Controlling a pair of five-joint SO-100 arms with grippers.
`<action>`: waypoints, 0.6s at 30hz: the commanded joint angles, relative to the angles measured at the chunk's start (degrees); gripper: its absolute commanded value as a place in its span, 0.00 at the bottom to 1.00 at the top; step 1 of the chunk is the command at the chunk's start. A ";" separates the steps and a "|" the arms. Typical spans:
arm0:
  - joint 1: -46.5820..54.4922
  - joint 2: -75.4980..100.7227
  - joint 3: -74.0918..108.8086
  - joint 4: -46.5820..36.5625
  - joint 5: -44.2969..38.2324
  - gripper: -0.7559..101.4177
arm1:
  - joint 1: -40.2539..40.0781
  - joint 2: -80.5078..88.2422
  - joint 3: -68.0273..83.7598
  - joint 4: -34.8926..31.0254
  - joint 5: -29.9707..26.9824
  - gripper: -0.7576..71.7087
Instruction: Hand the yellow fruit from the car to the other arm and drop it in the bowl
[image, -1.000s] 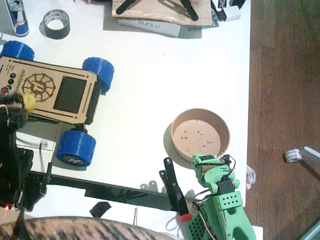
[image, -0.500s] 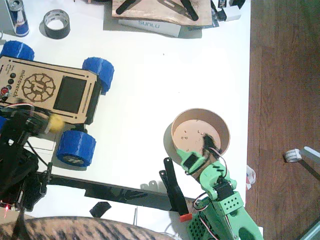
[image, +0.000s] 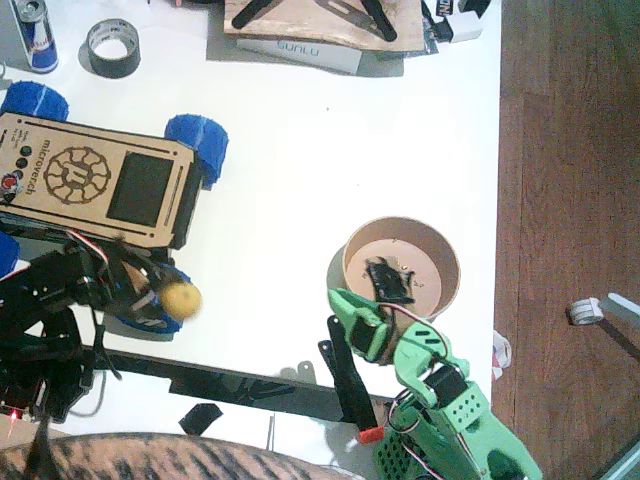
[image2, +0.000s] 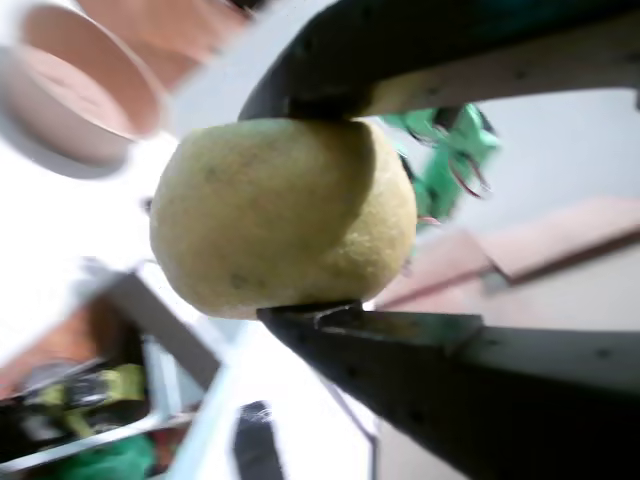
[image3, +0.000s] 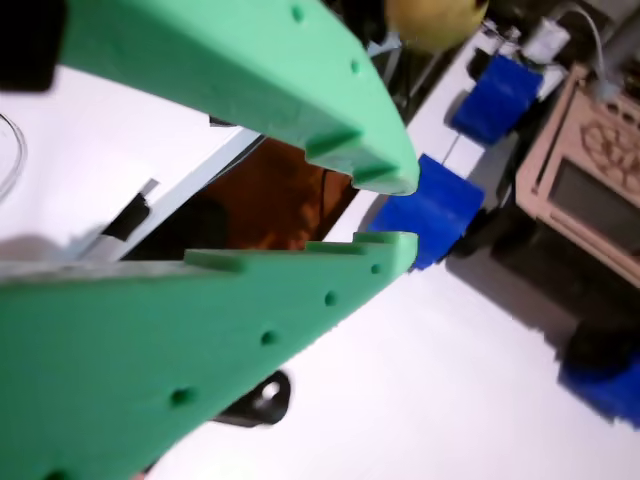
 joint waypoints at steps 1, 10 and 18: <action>4.75 -5.10 -0.44 -8.88 -1.41 0.01 | -3.16 -2.90 -1.67 -4.39 -1.32 0.01; 6.15 -20.39 -0.53 -24.52 -1.49 0.01 | -16.52 -4.75 -0.35 -6.94 3.08 0.01; 6.15 -20.39 -0.53 -24.70 -1.49 0.01 | -18.28 -10.72 1.58 -12.83 3.25 0.01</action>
